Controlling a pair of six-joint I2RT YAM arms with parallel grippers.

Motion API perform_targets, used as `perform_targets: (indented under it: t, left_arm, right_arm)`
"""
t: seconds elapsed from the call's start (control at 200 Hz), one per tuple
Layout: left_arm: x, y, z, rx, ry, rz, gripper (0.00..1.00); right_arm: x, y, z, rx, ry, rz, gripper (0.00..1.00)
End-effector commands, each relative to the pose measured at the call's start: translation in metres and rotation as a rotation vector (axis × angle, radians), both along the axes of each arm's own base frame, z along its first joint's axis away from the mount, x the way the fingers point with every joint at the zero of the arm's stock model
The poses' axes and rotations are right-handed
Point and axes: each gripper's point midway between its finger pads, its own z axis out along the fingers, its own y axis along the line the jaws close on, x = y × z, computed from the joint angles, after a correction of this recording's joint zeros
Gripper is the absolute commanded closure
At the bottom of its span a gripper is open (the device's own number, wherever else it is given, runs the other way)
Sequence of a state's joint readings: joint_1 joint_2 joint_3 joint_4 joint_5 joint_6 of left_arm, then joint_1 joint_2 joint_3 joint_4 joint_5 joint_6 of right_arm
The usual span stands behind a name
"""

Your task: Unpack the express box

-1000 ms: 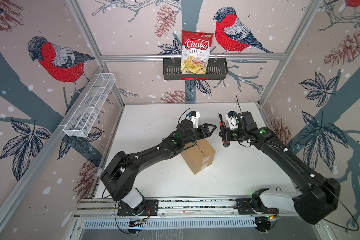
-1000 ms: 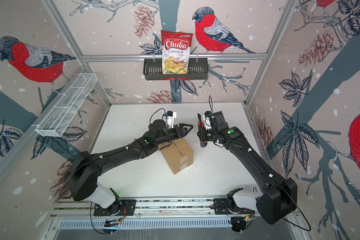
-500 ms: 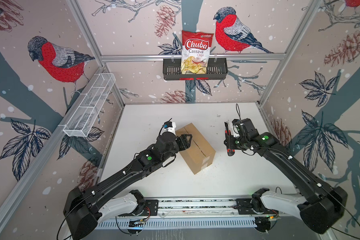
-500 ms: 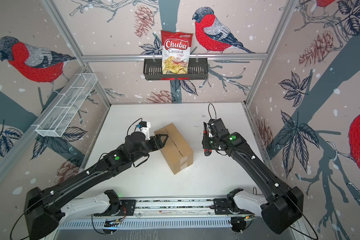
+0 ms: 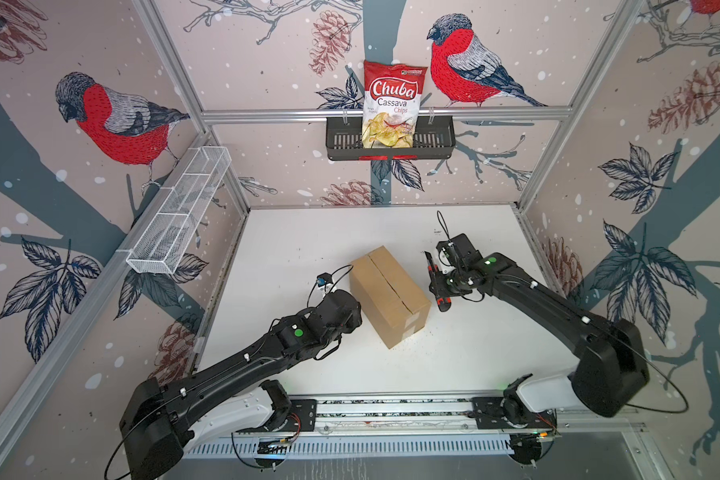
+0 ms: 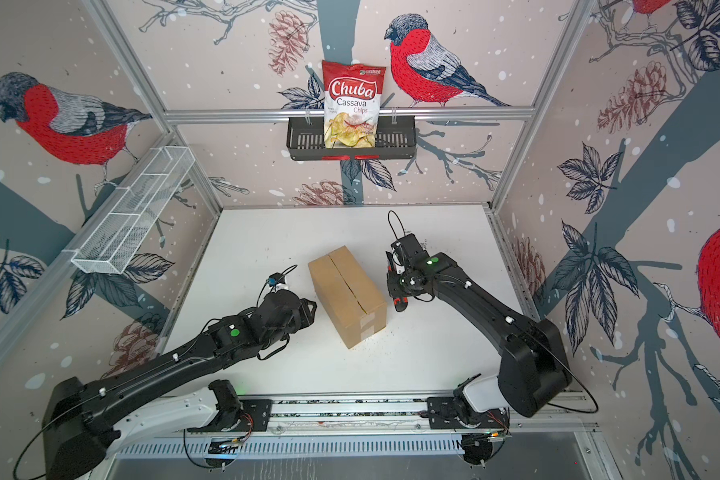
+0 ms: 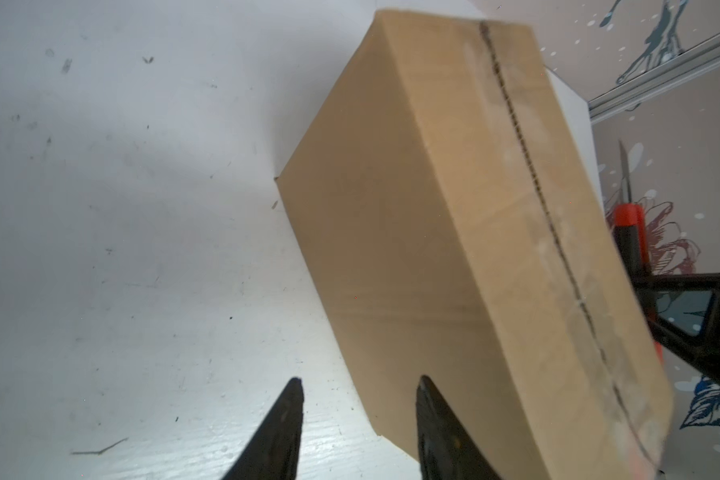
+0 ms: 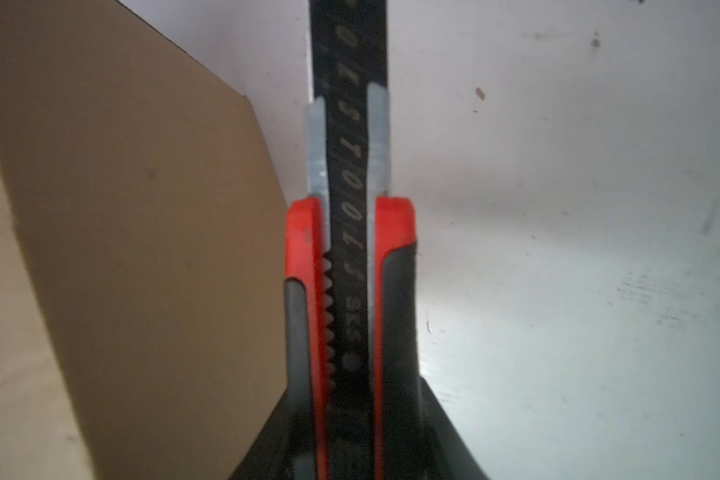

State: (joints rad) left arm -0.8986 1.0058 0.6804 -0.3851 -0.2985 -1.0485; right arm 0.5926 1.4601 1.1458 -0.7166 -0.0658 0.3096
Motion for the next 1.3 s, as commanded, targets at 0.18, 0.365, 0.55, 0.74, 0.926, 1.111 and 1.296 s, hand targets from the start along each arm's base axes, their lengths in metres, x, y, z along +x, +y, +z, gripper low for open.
perform_targets:
  t: [0.18, 0.365, 0.55, 0.74, 0.926, 1.111, 1.296]
  left_arm:
    - [0.002, -0.005, -0.015, -0.048, 0.014, 0.036, 0.56]
    - [0.007, -0.005, -0.012, -0.061, -0.010, 0.057, 0.56]
    - [0.013, -0.009, -0.006, -0.073, -0.036, 0.062, 0.56]
    - [0.014, -0.009, -0.006, -0.083, -0.042, 0.073, 0.56]
    - [0.015, -0.006, -0.008, -0.081, -0.050, 0.086, 0.56]
    - [0.019, 0.004, -0.004, -0.061, -0.085, 0.126, 0.55]
    - [0.021, 0.014, 0.005, -0.066, -0.126, 0.152, 0.54]
  right_arm:
    - [0.012, 0.040, 0.000, 0.009, -0.032, 0.183, 0.95]
    - [0.014, 0.064, -0.005, 0.002, -0.027, 0.251, 0.95]
    - [0.021, 0.081, -0.014, 0.017, -0.011, 0.276, 0.95]
    - [0.035, 0.103, -0.012, 0.048, -0.021, 0.305, 0.96]
    - [0.049, 0.125, -0.015, 0.061, -0.021, 0.345, 0.96]
    - [0.066, 0.114, -0.021, -0.005, -0.017, 0.292, 0.97]
    - [0.061, 0.054, -0.015, -0.119, -0.009, 0.160, 0.97]
